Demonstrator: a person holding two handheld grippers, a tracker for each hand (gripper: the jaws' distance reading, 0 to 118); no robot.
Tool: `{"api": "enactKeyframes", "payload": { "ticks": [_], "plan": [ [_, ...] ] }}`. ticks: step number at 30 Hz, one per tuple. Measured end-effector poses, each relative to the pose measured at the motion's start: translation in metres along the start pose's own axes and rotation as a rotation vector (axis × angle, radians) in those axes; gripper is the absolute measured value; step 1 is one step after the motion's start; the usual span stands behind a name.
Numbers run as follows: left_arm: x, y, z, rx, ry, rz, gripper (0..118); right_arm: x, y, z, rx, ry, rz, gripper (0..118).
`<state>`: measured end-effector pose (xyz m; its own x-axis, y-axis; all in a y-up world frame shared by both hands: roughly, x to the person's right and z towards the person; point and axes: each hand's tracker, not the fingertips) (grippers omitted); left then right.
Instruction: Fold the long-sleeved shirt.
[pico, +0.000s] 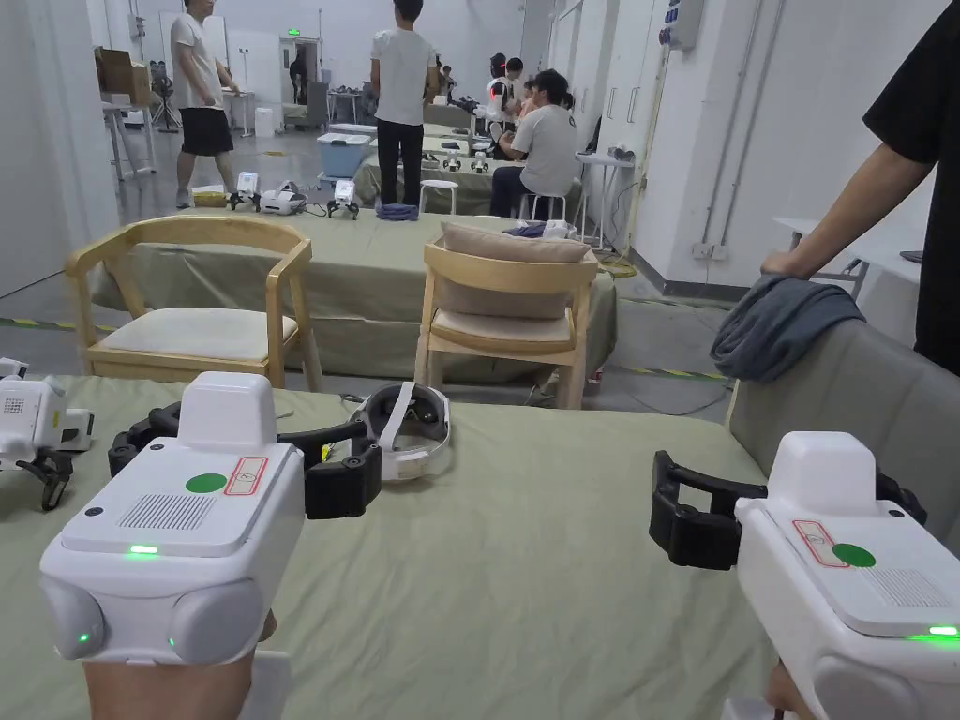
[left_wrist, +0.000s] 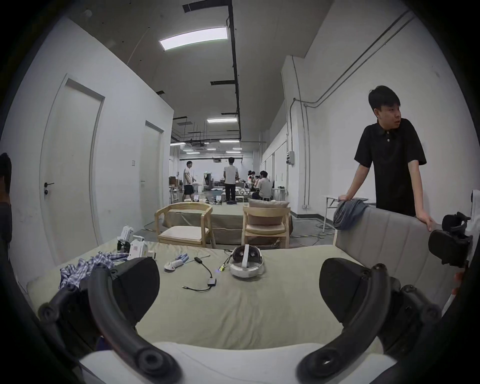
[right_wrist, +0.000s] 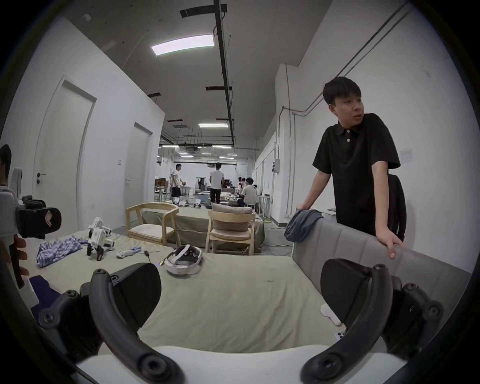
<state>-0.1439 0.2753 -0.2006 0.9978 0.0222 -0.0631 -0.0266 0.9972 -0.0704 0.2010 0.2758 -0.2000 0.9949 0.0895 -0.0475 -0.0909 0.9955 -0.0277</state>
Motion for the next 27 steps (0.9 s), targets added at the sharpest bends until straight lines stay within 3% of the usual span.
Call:
{"api": "enactKeyframes", "payload": {
  "ticks": [27],
  "plan": [
    [0.009,0.014,0.011,0.017,0.012,-0.017,111,0.005,0.009,0.019,0.015,-0.033,-0.016,118]
  ]
}}
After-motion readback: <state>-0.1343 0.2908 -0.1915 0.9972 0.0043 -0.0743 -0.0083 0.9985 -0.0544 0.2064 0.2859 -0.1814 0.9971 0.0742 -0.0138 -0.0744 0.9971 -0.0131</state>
